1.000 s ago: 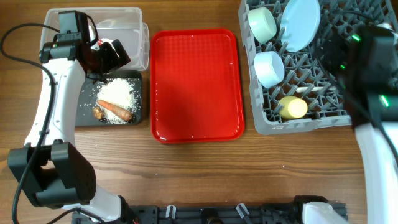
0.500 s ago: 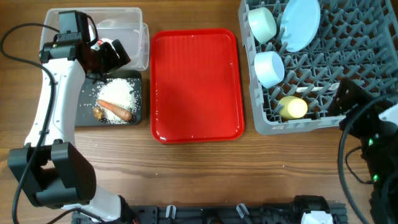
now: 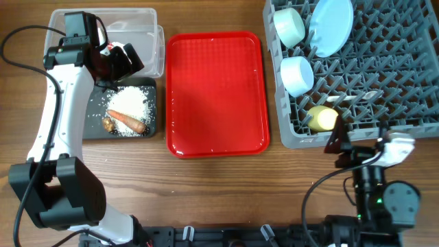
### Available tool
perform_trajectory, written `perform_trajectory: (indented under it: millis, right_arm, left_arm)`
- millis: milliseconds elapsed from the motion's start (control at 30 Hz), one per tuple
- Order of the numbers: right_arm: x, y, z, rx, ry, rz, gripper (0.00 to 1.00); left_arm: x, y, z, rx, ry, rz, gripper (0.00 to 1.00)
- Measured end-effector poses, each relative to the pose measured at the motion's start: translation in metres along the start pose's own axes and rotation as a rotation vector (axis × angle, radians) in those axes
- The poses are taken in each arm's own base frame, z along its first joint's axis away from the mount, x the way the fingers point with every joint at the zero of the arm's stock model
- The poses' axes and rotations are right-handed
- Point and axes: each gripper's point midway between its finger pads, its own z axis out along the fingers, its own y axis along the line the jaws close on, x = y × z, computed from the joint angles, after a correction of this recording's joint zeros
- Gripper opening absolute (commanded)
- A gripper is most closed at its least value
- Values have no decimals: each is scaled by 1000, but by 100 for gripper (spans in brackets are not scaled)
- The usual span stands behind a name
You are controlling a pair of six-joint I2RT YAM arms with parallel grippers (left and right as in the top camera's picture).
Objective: Sort waste into correct bins and load items into the dishwasher rack
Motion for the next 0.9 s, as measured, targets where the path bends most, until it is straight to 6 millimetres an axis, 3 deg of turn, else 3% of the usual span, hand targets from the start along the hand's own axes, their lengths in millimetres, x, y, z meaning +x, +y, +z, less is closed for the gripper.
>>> perform_trajectory:
  millis: [100,400,900]
  right_arm:
    - [29,0,6,-30,-13,-6,100]
    - [75,-1,18,-63,-27,-8,100]
    - [86,-3,21,-67,-34,-9,100]
  left_arm:
    - [0,0,0,0,0,0,100]
    - [0,0,0,0,0,0,100]
    - [0,0,0,0,0,0,100]
